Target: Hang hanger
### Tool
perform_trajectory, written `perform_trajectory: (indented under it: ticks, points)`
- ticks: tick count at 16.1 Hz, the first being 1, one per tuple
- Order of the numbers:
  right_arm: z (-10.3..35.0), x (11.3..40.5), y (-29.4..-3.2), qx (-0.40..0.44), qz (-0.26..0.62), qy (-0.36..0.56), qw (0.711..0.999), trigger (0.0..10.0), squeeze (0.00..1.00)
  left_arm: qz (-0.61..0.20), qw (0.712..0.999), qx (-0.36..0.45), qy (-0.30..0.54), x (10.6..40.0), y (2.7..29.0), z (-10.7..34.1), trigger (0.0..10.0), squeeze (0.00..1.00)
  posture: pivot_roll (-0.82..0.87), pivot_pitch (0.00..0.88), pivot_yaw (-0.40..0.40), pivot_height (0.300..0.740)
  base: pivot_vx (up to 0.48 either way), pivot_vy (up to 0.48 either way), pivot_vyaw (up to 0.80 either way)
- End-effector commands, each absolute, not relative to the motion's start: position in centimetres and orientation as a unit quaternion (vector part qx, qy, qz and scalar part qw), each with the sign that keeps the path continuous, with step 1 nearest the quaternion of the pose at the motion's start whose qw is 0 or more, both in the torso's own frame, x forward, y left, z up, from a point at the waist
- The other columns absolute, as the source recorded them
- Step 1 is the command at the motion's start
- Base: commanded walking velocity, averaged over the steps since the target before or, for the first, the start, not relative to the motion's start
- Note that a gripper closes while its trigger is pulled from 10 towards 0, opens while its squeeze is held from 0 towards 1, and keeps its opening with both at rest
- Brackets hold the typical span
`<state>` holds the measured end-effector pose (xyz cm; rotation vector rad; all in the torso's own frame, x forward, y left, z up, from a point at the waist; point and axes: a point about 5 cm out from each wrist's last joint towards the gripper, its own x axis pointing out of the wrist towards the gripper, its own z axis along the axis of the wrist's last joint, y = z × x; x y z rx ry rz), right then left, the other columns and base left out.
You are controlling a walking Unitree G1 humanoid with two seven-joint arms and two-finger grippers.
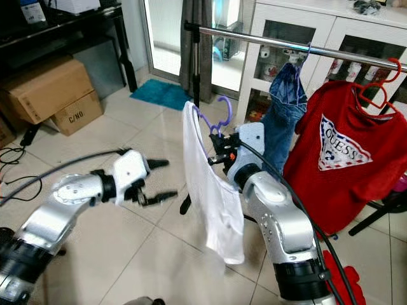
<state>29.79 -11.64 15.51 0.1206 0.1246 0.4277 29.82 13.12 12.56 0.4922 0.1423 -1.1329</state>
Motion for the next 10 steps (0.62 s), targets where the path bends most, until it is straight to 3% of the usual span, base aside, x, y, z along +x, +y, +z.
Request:
perform_trajectory:
  ticks: [1, 7, 10]
  points:
    - [17.2, 30.1, -11.2, 0.052, 0.223, 0.035, 0.973, 10.0, 0.00, -0.546, 0.799, 0.250, 0.042, 30.6, 12.9, 13.7, 10.0, 0.00, -0.14, 0.000, 0.032, 0.740, 0.000, 0.000, 0.00]
    - [17.8, 29.6, -11.1, 0.066, 0.252, 0.022, 0.965, 10.0, 0.00, -0.592, 0.745, 0.306, -0.035, 31.6, 11.0, 14.9, 10.0, 0.00, -0.13, 0.000, 0.034, 0.740, 0.000, 0.000, 0.00]
    - [18.4, 29.3, -10.6, 0.072, 0.281, 0.011, 0.957, 10.0, 0.00, -0.574, 0.743, 0.340, -0.048, 33.0, 10.8, 14.8, 10.0, 0.00, -0.13, 0.000, 0.033, 0.740, 0.000, 0.000, 0.00]
